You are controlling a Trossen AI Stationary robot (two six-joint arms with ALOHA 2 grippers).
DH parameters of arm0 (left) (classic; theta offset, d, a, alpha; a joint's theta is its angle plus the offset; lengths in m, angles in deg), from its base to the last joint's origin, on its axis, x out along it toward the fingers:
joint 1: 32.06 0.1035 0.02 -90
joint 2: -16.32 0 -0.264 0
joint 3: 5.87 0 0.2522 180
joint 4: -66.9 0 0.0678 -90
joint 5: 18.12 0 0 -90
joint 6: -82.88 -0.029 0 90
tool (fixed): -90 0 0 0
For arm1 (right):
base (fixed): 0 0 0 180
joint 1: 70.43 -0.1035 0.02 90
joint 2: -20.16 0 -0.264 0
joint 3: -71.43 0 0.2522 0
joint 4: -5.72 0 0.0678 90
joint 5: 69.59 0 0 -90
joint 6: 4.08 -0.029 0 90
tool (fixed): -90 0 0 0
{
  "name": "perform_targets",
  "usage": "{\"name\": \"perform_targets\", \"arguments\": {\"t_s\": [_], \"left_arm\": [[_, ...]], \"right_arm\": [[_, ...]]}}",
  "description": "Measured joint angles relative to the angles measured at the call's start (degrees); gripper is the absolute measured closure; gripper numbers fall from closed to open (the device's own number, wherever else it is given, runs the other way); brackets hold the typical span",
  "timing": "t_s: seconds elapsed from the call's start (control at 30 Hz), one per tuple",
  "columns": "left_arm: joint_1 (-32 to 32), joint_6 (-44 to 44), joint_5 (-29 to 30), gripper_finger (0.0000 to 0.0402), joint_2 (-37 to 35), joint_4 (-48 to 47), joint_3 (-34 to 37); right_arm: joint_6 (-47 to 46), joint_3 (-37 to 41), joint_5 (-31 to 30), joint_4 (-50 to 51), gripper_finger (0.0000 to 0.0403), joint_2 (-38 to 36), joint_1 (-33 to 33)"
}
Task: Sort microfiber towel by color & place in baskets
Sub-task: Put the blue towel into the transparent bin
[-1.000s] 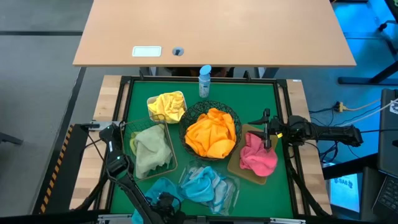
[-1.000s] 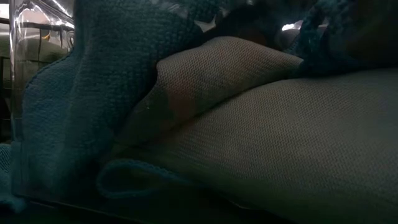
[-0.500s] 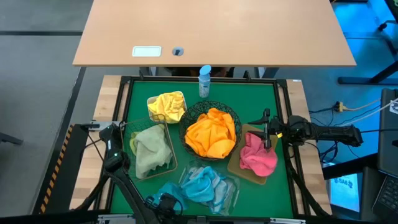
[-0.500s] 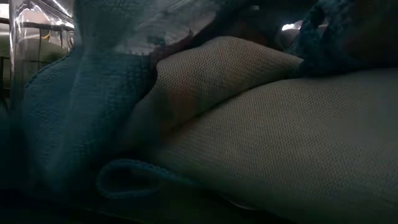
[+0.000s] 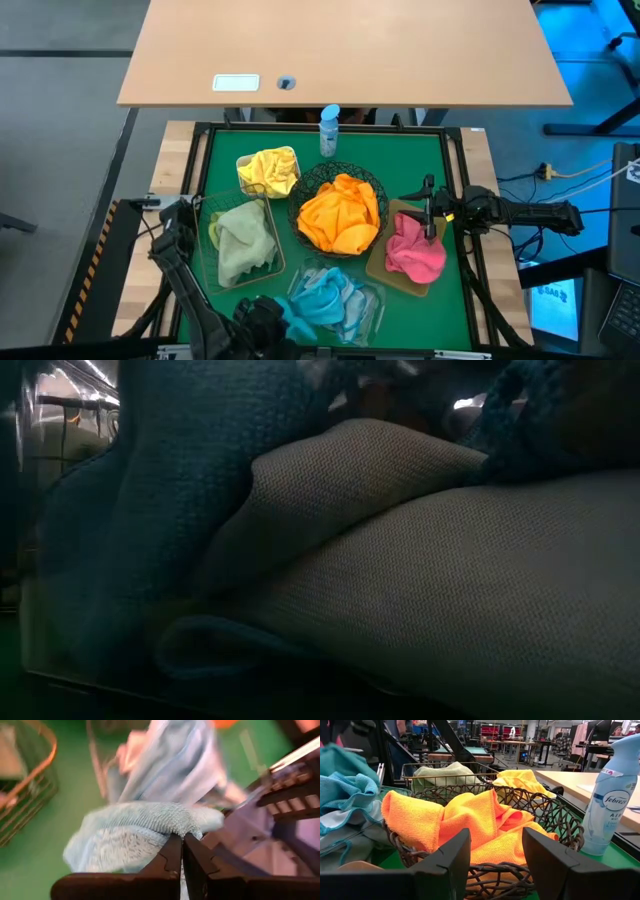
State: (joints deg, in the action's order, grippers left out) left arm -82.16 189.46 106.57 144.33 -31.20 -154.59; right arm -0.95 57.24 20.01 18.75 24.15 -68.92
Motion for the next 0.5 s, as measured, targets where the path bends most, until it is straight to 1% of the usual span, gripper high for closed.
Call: {"name": "perform_targets", "arguments": {"t_s": [0.17, 0.27, 0.4, 0.5], "left_arm": [[0.95, -6.91, 7.17, 0.0401, -3.57, 4.1, 0.0], [1.9, -13.06, 10.38, 0.0401, -5.09, 8.52, 0.0], [3.43, -23.54, 13.35, 0.0401, -6.5, 17.03, -0.04], [4.93, -32.5, 13.99, 0.0401, -6.67, 24.05, -0.04]], "right_arm": [[0.0, 0.0, 0.01, 0.0, 0.0224, 0.0, 0.0], [0.0, 0.0, 0.0, -0.02, 0.0224, 0.0, 0.0], [-0.02, 0.0, 0.0, -0.02, 0.0224, 0.0, 0.0], [0.0, 0.0, 0.0, -0.02, 0.0224, 0.0, 0.0]]}}
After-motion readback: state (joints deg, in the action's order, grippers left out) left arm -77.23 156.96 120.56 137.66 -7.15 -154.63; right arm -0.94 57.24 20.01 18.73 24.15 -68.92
